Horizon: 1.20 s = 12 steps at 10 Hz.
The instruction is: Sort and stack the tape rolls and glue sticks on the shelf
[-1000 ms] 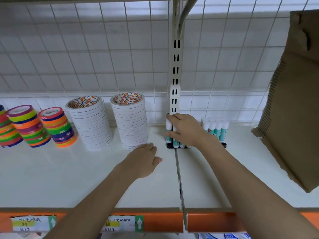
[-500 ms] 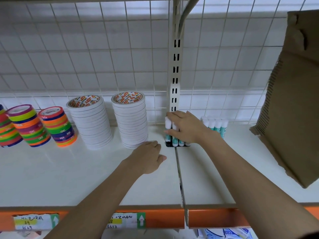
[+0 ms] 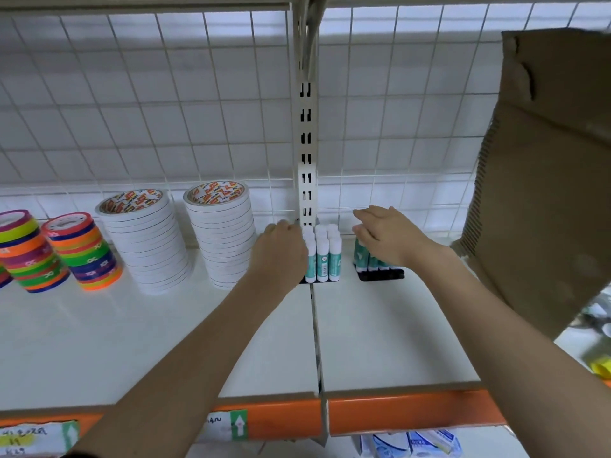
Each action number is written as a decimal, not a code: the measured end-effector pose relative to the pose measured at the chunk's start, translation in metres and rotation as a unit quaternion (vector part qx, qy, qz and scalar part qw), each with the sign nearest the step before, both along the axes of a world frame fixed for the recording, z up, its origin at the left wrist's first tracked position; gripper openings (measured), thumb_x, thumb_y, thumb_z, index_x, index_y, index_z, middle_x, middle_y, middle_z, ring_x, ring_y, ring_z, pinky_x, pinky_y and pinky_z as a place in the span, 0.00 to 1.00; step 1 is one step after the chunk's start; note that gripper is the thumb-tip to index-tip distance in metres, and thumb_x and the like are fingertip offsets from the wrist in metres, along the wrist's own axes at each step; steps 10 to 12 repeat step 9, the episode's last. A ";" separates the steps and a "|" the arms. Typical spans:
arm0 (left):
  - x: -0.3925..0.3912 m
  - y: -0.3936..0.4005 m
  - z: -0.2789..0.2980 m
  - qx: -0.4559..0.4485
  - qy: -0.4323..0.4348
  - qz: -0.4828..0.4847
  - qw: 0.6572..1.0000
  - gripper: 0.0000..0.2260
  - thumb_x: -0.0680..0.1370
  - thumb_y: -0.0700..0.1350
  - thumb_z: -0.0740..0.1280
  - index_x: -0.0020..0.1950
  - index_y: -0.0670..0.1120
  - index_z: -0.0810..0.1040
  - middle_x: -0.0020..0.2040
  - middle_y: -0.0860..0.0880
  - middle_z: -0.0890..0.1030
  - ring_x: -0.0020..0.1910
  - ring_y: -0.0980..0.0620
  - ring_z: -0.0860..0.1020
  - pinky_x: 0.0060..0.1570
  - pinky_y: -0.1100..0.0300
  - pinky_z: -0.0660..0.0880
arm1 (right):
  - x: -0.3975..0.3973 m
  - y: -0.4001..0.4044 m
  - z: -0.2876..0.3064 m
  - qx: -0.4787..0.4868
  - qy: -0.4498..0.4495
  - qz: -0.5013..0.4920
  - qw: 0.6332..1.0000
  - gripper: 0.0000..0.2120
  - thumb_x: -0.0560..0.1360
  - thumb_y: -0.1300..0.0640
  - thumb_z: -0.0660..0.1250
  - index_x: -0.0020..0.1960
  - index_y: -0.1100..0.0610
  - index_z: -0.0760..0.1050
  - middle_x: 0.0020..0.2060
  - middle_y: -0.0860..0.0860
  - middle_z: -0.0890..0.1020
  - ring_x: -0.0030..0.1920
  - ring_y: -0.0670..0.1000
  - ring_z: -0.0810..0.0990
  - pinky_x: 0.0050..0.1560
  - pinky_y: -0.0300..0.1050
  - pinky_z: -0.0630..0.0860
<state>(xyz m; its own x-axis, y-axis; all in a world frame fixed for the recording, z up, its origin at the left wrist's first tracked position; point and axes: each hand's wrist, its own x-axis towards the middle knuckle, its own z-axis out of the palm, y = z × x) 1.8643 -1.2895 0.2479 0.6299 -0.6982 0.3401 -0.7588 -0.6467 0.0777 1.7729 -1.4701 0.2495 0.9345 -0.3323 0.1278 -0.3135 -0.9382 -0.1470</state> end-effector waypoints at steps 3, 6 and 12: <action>-0.002 -0.031 -0.007 0.081 0.044 -0.079 0.993 0.24 0.81 0.54 0.54 0.76 0.49 0.56 0.75 0.45 0.58 0.74 0.47 0.56 0.70 0.53 0.55 | -0.002 -0.010 -0.022 -0.023 0.015 -0.009 1.000 0.24 0.82 0.50 0.46 0.76 0.58 0.54 0.74 0.52 0.61 0.73 0.51 0.58 0.72 0.46 0.49; -0.005 -0.035 -0.012 0.084 0.040 -0.056 0.994 0.23 0.82 0.52 0.53 0.76 0.49 0.54 0.77 0.46 0.55 0.75 0.47 0.53 0.72 0.54 0.50 | 0.001 -0.006 -0.026 -0.034 -0.005 0.006 0.999 0.23 0.83 0.50 0.46 0.75 0.58 0.55 0.73 0.52 0.62 0.72 0.53 0.60 0.72 0.46 0.50; -0.006 -0.018 -0.013 0.074 0.039 -0.027 0.996 0.29 0.81 0.53 0.55 0.77 0.45 0.47 0.77 0.45 0.50 0.76 0.48 0.48 0.74 0.54 0.46 | -0.001 0.006 -0.014 -0.026 0.003 -0.008 1.000 0.25 0.83 0.49 0.43 0.77 0.59 0.47 0.76 0.52 0.54 0.76 0.51 0.49 0.73 0.48 0.41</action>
